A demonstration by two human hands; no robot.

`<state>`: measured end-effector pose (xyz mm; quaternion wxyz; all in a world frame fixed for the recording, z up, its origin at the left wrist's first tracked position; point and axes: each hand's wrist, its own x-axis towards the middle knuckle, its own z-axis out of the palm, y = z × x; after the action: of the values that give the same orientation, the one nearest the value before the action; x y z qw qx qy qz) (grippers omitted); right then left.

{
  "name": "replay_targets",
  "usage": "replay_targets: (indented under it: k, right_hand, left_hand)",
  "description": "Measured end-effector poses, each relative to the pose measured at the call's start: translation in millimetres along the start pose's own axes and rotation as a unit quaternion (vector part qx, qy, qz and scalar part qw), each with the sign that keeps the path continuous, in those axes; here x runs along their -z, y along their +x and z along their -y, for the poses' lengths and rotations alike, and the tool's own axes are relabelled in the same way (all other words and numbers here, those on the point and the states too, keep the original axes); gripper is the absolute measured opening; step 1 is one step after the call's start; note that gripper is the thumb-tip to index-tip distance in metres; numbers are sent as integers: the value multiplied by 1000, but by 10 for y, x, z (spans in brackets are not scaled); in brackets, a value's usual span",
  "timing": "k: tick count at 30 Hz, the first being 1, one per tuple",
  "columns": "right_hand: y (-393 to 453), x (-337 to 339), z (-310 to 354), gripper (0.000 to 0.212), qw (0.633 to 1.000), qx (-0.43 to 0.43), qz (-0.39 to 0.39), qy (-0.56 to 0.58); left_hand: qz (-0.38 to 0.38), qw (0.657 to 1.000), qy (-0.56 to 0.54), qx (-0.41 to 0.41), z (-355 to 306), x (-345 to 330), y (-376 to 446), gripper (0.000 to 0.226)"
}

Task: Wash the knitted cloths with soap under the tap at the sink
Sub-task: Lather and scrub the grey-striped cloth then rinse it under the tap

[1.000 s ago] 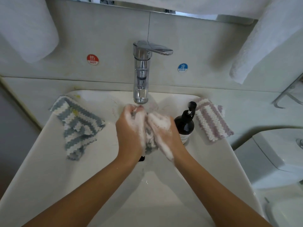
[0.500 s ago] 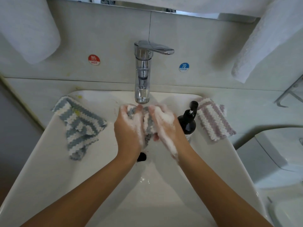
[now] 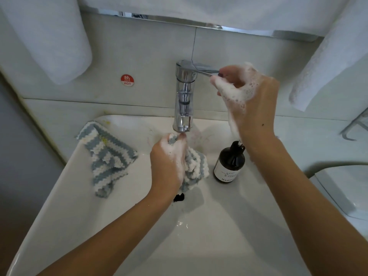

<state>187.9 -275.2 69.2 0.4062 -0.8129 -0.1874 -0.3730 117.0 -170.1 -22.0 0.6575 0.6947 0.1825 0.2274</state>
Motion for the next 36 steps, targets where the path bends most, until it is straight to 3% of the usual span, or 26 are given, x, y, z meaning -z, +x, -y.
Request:
replay_targets:
  k: [9, 12, 17, 19, 21, 24, 28, 30, 36]
  right_hand:
    - [86, -95, -110, 21, 973, 153, -30, -172]
    - [128, -100, -99, 27, 970, 164, -35, -175]
    - [265, -124, 10, 35, 978, 137, -21, -153]
    - [294, -131, 36, 33, 979, 136, -30, -149]
    - [289, -132, 49, 33, 981, 128, -28, -144]
    - [275, -156, 42, 34, 987, 99, -21, -123]
    - [281, -179, 56, 34, 985, 109, -31, -131]
    - [286, -183, 70, 33, 985, 100, -30, -135]
    - [-133, -185, 92, 34, 995, -69, -4, 70]
  left_hand:
    - [61, 998, -10, 33, -47, 3, -15, 44]
    - [69, 996, 8, 62, 7, -2, 9, 41]
    - [74, 994, -6, 84, 105, -33, 36, 38]
    - [93, 993, -39, 60, 138, -1, 27, 17]
    - [99, 993, -13, 66, 141, 12, 29, 33]
    - [60, 990, 84, 97, 75, -21, 72, 33]
    - [71, 992, 87, 61, 89, -27, 45, 37]
    - [70, 992, 73, 80, 102, -8, 16, 37]
    - [47, 993, 108, 18, 108, 44, -57, 40]
